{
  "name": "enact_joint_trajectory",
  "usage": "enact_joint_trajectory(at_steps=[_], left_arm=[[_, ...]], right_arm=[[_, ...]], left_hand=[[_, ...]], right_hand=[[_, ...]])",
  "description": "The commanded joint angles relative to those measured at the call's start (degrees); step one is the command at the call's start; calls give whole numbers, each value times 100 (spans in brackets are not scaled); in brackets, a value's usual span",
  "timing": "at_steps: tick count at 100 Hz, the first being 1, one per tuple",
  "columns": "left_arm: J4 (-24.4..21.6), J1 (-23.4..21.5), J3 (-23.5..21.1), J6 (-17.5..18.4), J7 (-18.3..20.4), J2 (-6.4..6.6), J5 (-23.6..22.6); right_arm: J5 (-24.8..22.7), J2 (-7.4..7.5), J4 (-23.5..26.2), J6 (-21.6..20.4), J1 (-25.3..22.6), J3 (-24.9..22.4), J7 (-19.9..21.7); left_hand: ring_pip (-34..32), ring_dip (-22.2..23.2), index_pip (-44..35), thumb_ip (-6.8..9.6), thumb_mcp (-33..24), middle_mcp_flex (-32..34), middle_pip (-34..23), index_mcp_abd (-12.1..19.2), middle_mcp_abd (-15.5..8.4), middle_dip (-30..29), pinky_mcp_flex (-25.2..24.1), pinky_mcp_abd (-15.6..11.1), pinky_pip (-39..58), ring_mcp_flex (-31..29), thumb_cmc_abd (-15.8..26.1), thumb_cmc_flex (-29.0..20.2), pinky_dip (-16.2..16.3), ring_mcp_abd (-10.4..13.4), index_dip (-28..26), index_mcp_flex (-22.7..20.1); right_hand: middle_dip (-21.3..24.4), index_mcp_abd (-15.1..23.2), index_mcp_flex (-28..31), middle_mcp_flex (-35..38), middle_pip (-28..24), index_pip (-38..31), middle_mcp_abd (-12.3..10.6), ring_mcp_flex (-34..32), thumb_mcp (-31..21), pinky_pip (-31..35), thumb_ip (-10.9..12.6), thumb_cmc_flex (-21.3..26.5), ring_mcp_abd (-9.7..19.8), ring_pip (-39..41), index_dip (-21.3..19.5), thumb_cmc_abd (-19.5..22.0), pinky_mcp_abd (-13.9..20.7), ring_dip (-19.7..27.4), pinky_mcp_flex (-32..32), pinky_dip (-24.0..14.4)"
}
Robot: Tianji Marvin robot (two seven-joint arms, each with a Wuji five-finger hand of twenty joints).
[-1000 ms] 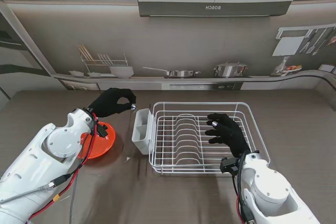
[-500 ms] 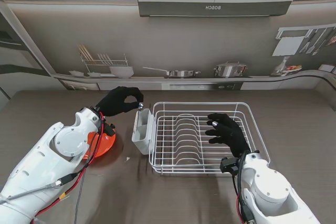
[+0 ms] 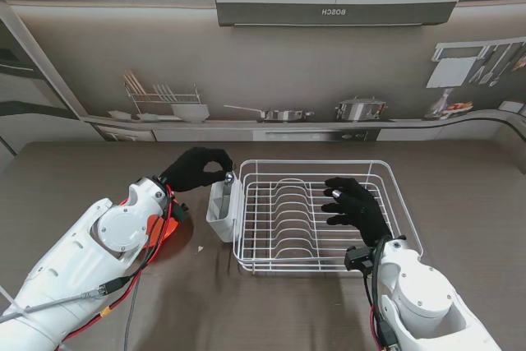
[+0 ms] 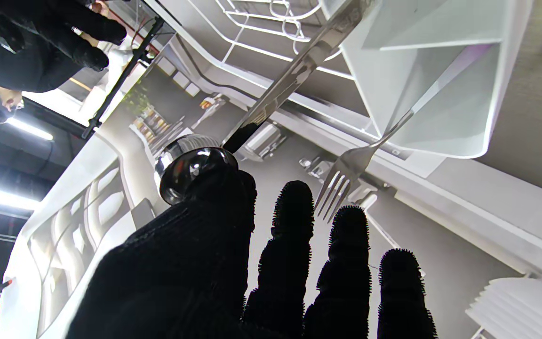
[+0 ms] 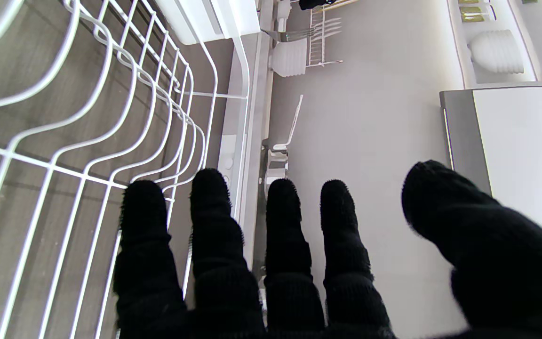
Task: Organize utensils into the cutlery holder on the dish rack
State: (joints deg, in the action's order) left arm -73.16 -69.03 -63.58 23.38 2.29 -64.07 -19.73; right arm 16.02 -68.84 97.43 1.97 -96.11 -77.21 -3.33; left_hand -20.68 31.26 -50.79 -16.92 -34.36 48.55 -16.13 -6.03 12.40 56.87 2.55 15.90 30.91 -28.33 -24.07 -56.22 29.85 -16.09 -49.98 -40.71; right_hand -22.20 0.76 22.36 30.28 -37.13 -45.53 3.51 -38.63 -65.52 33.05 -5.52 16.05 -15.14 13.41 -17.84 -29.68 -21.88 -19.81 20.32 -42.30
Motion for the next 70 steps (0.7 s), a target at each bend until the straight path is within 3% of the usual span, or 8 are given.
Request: enact_joint_trajectory(at_steps=[1,17,24,41,70], left_arm=[[56,-37,26,-44,122,-46,-13],[100,-51,40,-110,122,-52,5],[91,-66,31,-139,129,-49,1],[48,-108,6,-164,123,-27,-126],[-61,-168,-49,-174,299,57,-358]], right_arm=[[10,-29,0,3,-16,13,68],[15,-30,-4,9,-12,11,69],[12,-30,-6,8,-9,10,68],[10,-32,-11,0,-5,8,61],[11,-31,-18,-3,-2,14,64]], left_hand=[[-33,43,-288,510,-47,68,93,234,43,-176,-139,-120,-147,57,255,-498,35,-23,16,-442],[-6,41,210,732,218,3,212,184,116,-528,-149,-120,-208,108,236,-621,43,-64,612,-668],[26,32,587,851,495,-95,242,127,158,-1254,-155,-112,-284,144,302,-726,66,-71,1001,-777],[93,0,1313,893,533,-135,357,60,180,-2216,-154,-108,-374,173,266,-726,84,-82,1550,-945],[168,-39,2050,876,491,-234,472,-64,192,-2564,-142,-101,-462,191,-20,-612,69,-76,1993,-801]], right_hand=[[31,23,-54,93,-24,-36,18,-160,66,-18,31,-169,-27,49,105,144,-112,-50,47,-39],[31,23,-56,88,-22,-33,8,-153,66,-18,30,-168,-17,46,106,143,-113,-49,45,-40],[30,23,-52,92,-24,-33,10,-165,66,-16,30,-169,-20,51,106,142,-113,-52,49,-41],[32,17,-49,93,-20,-32,11,-162,68,-17,29,-170,-20,50,107,145,-116,-52,47,-42],[29,20,-41,100,-24,-36,13,-161,68,-18,29,-169,-22,50,105,144,-119,-52,46,-43]])
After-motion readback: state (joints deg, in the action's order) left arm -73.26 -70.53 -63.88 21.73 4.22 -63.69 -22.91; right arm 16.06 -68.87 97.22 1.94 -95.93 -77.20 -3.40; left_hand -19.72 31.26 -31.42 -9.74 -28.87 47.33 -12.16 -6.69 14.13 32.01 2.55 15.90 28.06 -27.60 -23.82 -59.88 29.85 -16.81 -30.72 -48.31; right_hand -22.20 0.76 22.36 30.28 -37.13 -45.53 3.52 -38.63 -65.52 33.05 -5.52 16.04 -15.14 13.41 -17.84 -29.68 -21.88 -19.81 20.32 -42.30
